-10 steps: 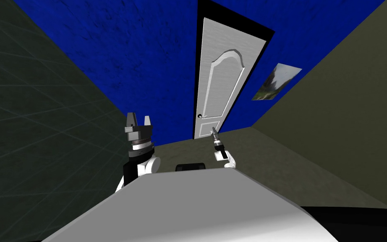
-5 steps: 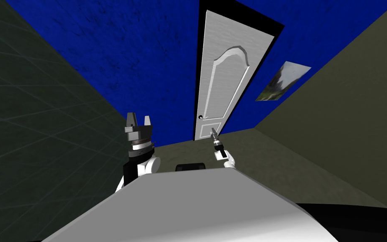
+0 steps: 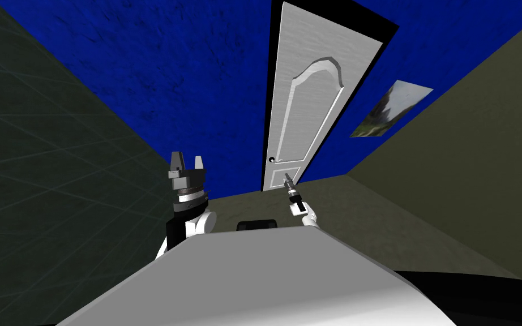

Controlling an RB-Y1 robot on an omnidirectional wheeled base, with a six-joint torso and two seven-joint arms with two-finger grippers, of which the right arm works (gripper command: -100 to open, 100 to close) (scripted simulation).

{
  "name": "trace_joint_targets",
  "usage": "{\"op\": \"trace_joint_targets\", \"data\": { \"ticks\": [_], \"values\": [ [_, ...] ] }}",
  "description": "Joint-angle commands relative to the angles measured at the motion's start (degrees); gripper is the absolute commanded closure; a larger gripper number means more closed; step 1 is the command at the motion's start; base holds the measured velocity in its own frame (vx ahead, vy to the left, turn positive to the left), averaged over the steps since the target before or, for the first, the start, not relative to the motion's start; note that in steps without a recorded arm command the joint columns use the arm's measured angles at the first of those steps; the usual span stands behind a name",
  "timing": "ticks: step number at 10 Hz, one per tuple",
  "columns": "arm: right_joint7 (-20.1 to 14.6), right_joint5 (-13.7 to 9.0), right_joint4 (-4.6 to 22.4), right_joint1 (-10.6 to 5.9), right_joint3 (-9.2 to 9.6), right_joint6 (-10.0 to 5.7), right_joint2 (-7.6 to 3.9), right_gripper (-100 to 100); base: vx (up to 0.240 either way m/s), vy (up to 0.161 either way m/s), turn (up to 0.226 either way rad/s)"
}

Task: Pull the door open

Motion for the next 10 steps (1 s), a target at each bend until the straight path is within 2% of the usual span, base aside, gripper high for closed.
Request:
{"op": "trace_joint_targets", "data": {
  "ticks": [1, 8, 9, 10],
  "values": [
    [-0.7, 0.3, 2.7, -1.24, -0.09, -0.71, -0.4, -100, 0.093, -0.009, 0.026],
    [-3.1, 1.4, 11.3, -5.07, -0.26, -2.28, -1.6, -100, 0.096, -0.012, 0.025],
    [-3.1, 1.4, 11.3, -5.07, -0.26, -2.28, -1.6, -100, 0.065, -0.013, 0.01],
    [-3.4, 1.5, 12.4, -5.57, -0.29, -2.49, -1.76, -100, 0.055, -0.004, 0.015]
  ]
}}
